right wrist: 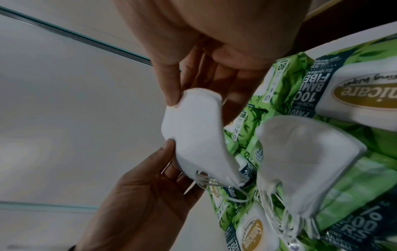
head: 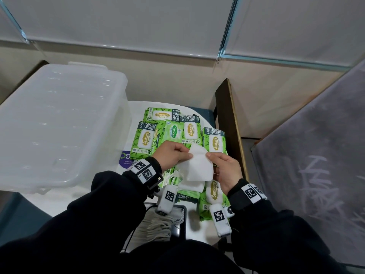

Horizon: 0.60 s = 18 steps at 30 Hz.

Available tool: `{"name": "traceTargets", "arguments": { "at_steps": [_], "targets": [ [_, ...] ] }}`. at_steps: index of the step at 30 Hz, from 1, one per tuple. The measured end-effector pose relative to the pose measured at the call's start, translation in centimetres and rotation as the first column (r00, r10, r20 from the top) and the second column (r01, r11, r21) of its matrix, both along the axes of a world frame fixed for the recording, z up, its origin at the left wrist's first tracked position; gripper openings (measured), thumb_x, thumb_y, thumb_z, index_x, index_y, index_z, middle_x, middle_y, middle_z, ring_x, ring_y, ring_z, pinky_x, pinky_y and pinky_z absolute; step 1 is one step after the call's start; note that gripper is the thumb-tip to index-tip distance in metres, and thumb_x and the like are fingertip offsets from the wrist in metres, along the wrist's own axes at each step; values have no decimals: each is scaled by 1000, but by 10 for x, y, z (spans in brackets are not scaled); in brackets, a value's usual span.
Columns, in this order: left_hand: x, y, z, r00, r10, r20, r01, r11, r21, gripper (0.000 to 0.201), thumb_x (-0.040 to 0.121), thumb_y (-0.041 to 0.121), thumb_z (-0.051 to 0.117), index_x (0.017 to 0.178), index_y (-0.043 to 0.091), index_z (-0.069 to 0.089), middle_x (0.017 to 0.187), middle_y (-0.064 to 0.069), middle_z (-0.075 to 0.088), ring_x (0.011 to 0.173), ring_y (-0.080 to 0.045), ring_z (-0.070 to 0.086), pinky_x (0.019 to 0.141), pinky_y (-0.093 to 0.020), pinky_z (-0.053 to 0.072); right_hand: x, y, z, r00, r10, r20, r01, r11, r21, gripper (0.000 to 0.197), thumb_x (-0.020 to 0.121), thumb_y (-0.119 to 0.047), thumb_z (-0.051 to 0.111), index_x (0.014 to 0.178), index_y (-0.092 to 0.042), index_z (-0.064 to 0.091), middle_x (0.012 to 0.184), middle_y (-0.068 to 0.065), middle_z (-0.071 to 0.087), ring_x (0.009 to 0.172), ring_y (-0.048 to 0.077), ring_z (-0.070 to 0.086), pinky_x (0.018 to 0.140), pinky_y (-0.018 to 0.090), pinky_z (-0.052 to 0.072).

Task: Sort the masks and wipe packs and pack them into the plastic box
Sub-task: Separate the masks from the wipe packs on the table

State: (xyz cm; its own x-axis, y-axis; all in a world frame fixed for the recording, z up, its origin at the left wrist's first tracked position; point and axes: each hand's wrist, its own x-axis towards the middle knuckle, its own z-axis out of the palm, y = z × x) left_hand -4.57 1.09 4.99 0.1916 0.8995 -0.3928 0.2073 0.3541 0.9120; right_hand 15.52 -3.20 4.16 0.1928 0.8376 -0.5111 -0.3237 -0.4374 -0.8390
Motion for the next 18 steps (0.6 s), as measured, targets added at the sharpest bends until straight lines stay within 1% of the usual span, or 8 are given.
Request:
{"name": "traceTargets", "arguments": {
  "at_steps": [3, 5, 9, 11, 14, 18],
  "targets": [
    [2, 0, -2, 1000, 13, 1, -13, 1000, 0, 14, 81, 11, 85, 73, 17, 75, 80, 1, 72, 74, -14, 65, 74, -28, 54, 2, -2, -1, 1000, -3, 5, 3, 1000, 2, 6, 85, -12, 82, 82, -10, 76, 83, 8, 75, 69, 23, 67, 65, 35, 55],
    [3, 0, -3, 1000, 18, -5, -18, 1000, 5, 13, 81, 13, 85, 75, 18, 75, 82, 1, 72, 75, -14, 65, 76, -28, 55, 2, -2, -1, 1000, -7, -3, 7, 1000, 10, 6, 85, -11, 82, 84, -8, 77, 85, 10, 75, 70, 23, 67, 63, 34, 55],
    [4, 1, -3, 1000, 19, -14, -19, 1000, 0, 14, 84, 14, 83, 73, 19, 76, 77, 3, 71, 69, -12, 62, 72, -28, 51, 5, -3, -3, 1000, -12, -22, 12, 1000, -1, 7, 84, -11, 82, 89, -8, 78, 91, 11, 77, 76, 25, 70, 65, 36, 57],
    [4, 0, -4, 1000, 27, -17, -27, 1000, -8, 15, 85, 13, 81, 72, 20, 75, 78, 3, 71, 70, -13, 62, 72, -29, 50, 6, -4, -2, 1000, 20, -12, -21, 1000, -9, 9, 85, -12, 82, 93, -9, 78, 94, 12, 77, 80, 27, 70, 64, 37, 58],
    [4, -1, -4, 999, 35, -19, -35, 999, -16, 19, 86, 12, 80, 70, 20, 74, 78, 2, 71, 70, -14, 62, 72, -28, 49, 8, -5, -2, 997, 75, -6, -75, 997, -14, 10, 87, -12, 80, 96, -9, 78, 95, 12, 77, 79, 27, 70, 59, 36, 59],
    [4, 0, -9, 999, 21, -43, -22, 999, -23, 19, 87, 13, 78, 70, 20, 74, 72, 6, 69, 70, -16, 60, 71, -28, 48, 10, -5, -3, 992, 126, 8, -126, 992, -26, 8, 88, -11, 78, 97, -9, 76, 91, 10, 75, 75, 28, 67, 55, 35, 59]
  ]
}}
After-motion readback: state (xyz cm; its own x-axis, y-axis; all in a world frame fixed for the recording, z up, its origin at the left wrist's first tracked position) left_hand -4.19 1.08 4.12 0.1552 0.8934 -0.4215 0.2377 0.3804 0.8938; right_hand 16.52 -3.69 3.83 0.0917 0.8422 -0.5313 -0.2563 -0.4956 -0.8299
